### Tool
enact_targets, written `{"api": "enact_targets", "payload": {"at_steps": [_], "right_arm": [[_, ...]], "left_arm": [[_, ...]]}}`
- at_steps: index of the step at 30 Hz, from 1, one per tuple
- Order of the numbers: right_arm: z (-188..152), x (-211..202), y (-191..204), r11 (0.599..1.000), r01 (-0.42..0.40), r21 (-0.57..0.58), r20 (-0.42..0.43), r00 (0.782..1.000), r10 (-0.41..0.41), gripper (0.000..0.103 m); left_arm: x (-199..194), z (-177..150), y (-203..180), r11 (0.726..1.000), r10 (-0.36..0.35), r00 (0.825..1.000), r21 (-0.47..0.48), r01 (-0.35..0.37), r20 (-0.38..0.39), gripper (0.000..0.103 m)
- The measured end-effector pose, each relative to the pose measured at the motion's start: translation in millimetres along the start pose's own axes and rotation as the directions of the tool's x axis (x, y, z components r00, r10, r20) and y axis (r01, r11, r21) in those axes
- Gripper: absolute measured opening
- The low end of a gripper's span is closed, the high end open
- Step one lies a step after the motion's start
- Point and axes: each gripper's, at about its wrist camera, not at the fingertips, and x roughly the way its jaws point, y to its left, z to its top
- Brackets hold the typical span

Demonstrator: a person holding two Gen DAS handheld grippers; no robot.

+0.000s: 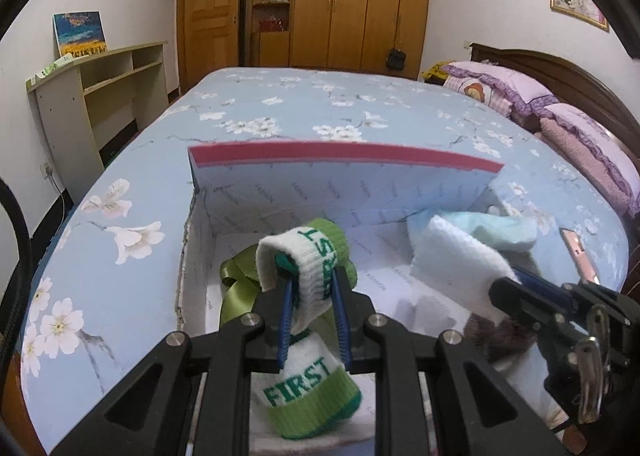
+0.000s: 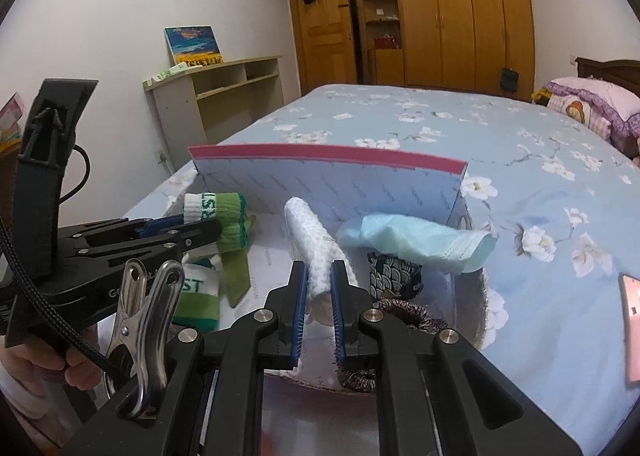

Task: Organize soft objects
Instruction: 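Lower both items into the box and open both grippers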

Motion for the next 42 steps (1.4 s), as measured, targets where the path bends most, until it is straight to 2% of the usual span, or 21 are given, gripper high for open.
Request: {"api": "enact_targets", "payload": {"at_steps": [7,14,18,23,27,42], "right_arm": [[-5.4,16.7,-4.7,1.0,0.011,0.009,-0.038,0.999,-0.011,0.013],[-10.3,26.4,-5.6,1.0,0.003,0.024,-0.061,0.998,-0.002,0.013],[-10.8,25.4,-5.1,0.999,-0.007,0.031,-0.061,0.998,0.008,0.016],[-9.6,19.8,-8.7,0.998,-0.039,0.053,-0.046,0.998,0.042,0.025],[-8.7,14.9,-7.8,0.998,-0.039,0.054,-0.033,0.999,0.04,0.033],[-5.9,-22.0,-2.2,0.998,-0.056,0.039,0.005,0.998,0.056,0.037]], "left_arm": [[25.2,-5.3,10.3,0.999,0.029,0.998,-0.028,-0.031,-0.051,0.021],[28.6,-8.4,11.1,0.999,0.045,0.998,-0.021,-0.046,-0.046,0.023],[27.8,-9.3,6.4,0.999,0.043,0.997,-0.002,-0.043,-0.06,0.031],[16.6,-10.2,5.4,0.999,0.033,0.998,-0.004,-0.034,-0.05,0.042],[4.9,-9.4,5.3,1.0,0.029,0.999,-0.005,-0.03,-0.036,0.044],[-49.6,-14.3,-5.7,1.0,-0.005,1.0,0.007,0.005,0.006,0.044]]}}
